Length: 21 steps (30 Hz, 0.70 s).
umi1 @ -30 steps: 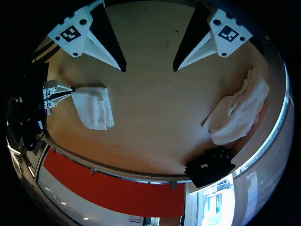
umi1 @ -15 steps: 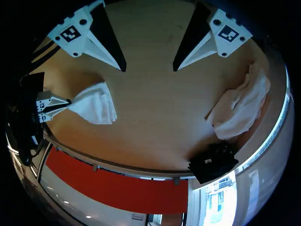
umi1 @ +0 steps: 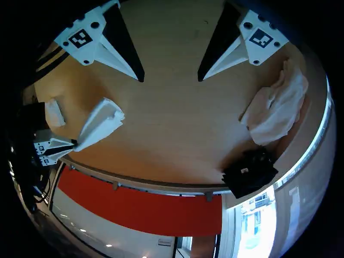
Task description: Fold towel
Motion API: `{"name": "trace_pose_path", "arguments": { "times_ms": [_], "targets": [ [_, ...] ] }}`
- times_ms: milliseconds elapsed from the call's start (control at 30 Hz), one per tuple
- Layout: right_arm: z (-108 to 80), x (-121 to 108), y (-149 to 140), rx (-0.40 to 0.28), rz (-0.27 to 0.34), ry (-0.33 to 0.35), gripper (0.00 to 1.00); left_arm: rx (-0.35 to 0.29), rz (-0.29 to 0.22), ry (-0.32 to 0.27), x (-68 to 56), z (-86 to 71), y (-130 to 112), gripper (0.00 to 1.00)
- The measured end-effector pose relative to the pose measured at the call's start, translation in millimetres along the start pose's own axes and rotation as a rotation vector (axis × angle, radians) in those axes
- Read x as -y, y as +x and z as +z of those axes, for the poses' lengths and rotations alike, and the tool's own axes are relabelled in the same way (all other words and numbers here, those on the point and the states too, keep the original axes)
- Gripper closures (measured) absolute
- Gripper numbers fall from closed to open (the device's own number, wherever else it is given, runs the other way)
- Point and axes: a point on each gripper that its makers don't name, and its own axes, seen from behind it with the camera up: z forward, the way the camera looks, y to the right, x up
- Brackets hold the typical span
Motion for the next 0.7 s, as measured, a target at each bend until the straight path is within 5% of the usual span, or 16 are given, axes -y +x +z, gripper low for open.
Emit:
{"name": "trace_pose_path", "arguments": {
  "times_ms": [700],
  "targets": [
    [-36.4,-56,0,-0.006,-0.007,-0.075,0.96,-0.01,0.024,-0.028,-10.1,-1.8,8,0.08]
  ]
}}
